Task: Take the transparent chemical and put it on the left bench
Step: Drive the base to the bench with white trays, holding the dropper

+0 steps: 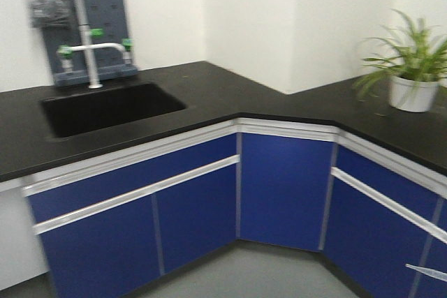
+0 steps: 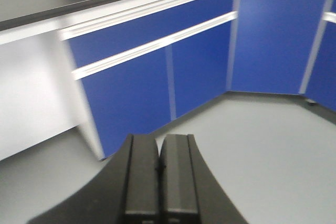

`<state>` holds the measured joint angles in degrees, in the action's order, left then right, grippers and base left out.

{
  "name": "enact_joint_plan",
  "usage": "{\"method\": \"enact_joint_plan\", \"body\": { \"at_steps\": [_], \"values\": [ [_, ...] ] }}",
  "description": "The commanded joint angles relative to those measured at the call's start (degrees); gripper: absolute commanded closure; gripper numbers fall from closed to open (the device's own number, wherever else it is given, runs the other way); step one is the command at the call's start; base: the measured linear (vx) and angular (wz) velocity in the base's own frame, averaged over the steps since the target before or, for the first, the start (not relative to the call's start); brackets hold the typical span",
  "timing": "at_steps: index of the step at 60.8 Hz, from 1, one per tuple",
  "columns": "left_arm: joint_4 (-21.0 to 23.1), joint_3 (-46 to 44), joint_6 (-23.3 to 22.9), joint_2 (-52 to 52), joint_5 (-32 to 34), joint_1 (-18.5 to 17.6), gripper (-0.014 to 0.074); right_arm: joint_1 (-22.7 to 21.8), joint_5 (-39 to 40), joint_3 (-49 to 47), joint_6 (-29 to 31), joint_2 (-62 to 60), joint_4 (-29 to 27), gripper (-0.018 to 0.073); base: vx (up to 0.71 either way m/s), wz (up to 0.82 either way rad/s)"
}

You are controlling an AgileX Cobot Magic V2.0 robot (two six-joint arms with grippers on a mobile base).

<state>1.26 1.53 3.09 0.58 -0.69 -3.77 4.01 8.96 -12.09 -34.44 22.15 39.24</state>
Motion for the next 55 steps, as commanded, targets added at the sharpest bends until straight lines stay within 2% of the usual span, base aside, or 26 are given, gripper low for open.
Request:
{"method": "enact_joint_plan", "body": {
  "at_steps": [1, 55],
  "values": [
    [0.0, 0.9, -0.4, 1.1, 4.5, -0.1, 0.0600, -0.1, 3.4, -1.7, 0.1, 0.3, 0.1, 0.0564, -0.17, 0.68],
    [0.0, 0.9, -0.4, 1.1, 4.5, -0.1, 0.0600, -0.1, 3.5, -1.7, 0.1, 0.3, 0.1, 0.0564, -0.11, 0.56]
  ]
}}
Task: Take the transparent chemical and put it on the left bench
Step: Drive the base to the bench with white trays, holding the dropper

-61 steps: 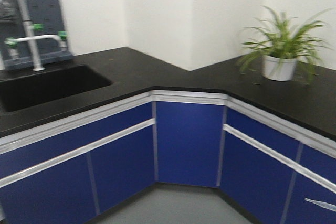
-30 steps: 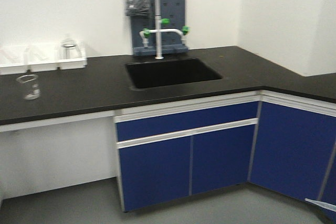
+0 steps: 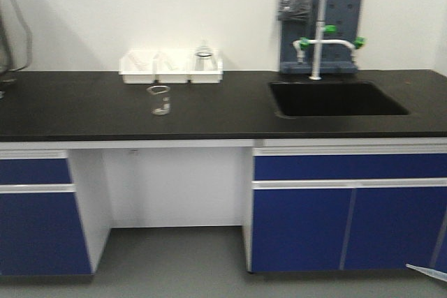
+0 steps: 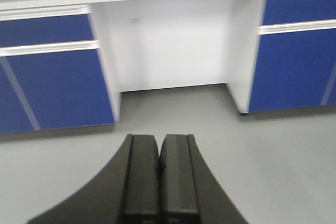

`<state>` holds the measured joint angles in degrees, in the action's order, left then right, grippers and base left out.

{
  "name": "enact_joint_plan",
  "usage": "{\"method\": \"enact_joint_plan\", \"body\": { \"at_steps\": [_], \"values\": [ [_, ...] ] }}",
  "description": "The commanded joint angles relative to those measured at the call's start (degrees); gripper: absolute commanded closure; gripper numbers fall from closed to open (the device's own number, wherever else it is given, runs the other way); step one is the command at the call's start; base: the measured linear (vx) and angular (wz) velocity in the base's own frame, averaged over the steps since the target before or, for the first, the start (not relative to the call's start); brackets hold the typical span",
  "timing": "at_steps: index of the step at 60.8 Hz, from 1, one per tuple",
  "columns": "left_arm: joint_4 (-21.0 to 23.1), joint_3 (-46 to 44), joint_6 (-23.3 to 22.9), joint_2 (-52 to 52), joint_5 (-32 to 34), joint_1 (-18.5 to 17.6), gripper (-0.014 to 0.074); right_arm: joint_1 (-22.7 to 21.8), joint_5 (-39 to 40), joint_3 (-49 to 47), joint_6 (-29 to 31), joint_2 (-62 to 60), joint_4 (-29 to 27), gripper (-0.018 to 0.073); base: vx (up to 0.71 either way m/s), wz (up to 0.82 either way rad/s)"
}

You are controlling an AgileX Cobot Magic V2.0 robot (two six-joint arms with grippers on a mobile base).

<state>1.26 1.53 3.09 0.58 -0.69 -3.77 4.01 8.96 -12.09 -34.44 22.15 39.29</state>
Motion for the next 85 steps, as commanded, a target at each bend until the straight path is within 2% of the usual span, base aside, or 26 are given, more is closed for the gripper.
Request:
{"method": "enact_joint_plan", "body": {
  "at_steps": [1, 46, 85],
  "values": [
    [0.0, 0.9, -0.4, 1.1, 4.5, -0.1, 0.0600, -0.1, 3.5, -1.7, 0.1, 0.3, 0.1, 0.0564, 0.01, 0.54],
    [0.0, 0.9, -0.4, 1.1, 4.5, -0.1, 0.0600, -0.1, 3.6, -1.7, 0.1, 0.3, 0.1, 0.0564, 0.17, 0.55],
    [0.0, 0.9, -0.4, 1.1, 4.5, -0.1, 0.0600, -0.1, 3.7, -1.7, 0.1, 0.3, 0.1, 0.0564, 0.39, 0.08]
  ]
}}
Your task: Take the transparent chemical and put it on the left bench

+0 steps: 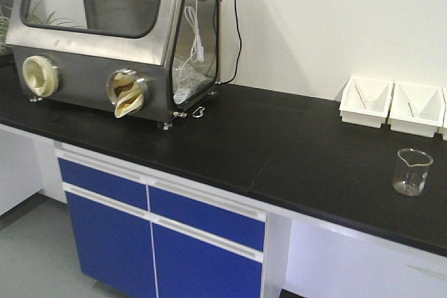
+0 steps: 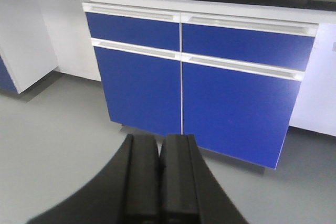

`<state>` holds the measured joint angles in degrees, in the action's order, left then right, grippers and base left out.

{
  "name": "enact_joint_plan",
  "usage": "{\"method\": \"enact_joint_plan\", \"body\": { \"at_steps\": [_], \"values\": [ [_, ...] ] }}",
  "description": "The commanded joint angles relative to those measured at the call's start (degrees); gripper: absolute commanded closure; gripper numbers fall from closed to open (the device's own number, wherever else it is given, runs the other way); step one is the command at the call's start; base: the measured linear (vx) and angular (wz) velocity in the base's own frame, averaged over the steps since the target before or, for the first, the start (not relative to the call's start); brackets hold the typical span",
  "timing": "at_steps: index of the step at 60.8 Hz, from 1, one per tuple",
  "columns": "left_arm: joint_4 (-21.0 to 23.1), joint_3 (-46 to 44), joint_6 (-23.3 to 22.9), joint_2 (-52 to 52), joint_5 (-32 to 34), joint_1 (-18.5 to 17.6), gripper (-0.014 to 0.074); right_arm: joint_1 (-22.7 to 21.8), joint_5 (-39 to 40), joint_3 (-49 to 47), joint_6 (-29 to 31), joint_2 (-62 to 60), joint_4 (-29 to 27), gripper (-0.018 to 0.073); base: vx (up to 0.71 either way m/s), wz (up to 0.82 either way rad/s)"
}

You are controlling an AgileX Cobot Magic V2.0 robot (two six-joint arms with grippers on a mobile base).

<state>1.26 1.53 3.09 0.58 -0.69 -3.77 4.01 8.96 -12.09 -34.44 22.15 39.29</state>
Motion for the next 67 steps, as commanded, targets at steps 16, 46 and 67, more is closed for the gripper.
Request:
{"method": "enact_joint_plan", "body": {
  "at_steps": [16, 46, 67],
  "values": [
    [0.0, 0.9, -0.4, 1.1, 4.5, -0.1, 0.0600, -0.1, 3.7, -1.7, 0.1, 0.3, 0.1, 0.0564, 0.41, -0.14],
    [0.0, 0.9, -0.4, 1.1, 4.5, -0.1, 0.0600, -0.1, 3.6, -1.7, 0.1, 0.3, 0.1, 0.0564, 0.36, -0.34],
    [0.0, 0.9, -0.4, 1.1, 4.5, -0.1, 0.0600, -0.1, 3.6, -1.7, 0.1, 0.3, 0.1, 0.0564, 0.29, -0.50]
  ]
}}
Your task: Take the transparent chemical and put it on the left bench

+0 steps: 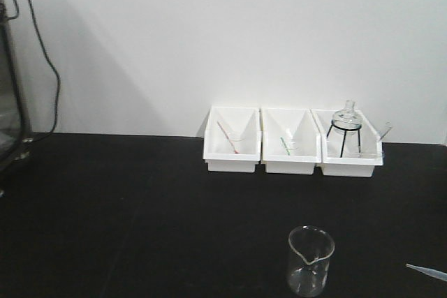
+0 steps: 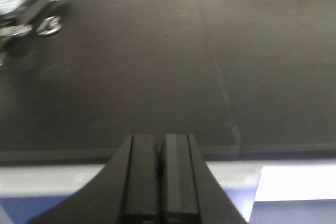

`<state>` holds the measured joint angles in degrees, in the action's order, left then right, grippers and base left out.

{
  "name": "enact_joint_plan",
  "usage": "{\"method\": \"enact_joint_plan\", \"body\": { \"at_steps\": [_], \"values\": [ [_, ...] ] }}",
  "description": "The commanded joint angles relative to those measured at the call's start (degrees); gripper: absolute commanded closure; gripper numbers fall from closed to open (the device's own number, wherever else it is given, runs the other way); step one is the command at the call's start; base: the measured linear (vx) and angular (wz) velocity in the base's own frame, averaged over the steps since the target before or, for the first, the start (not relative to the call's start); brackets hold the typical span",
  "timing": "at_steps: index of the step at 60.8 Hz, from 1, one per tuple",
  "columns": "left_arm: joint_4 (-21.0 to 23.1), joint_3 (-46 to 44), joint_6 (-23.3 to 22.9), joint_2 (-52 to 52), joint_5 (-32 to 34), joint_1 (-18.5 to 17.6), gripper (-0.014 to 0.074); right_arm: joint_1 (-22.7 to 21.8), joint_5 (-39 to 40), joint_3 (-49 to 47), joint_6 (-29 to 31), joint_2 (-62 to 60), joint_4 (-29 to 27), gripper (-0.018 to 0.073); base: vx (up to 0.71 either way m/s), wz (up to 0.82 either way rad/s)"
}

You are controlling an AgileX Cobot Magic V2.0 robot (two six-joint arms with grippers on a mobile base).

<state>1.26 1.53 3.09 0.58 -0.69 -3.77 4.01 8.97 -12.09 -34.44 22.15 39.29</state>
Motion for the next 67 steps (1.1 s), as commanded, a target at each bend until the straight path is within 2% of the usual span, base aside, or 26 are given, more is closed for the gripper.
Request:
{"method": "enact_joint_plan", "body": {
  "at_steps": [1, 22, 67],
  "values": [
    [0.0, 0.9, -0.4, 1.1, 4.5, -0.1, 0.0600, -0.1, 3.5, -1.7, 0.1, 0.3, 0.1, 0.0564, 0.26, -0.46],
    [0.0, 0.9, -0.4, 1.1, 4.5, -0.1, 0.0600, -0.1, 3.6, -1.7, 0.1, 0.3, 0.1, 0.0564, 0.23, -0.29],
    [0.0, 0.9, -0.4, 1.1, 4.5, -0.1, 0.0600, -0.1, 4.3, -1.7, 0.1, 0.3, 0.1, 0.0564, 0.07, 0.00]
  ]
}}
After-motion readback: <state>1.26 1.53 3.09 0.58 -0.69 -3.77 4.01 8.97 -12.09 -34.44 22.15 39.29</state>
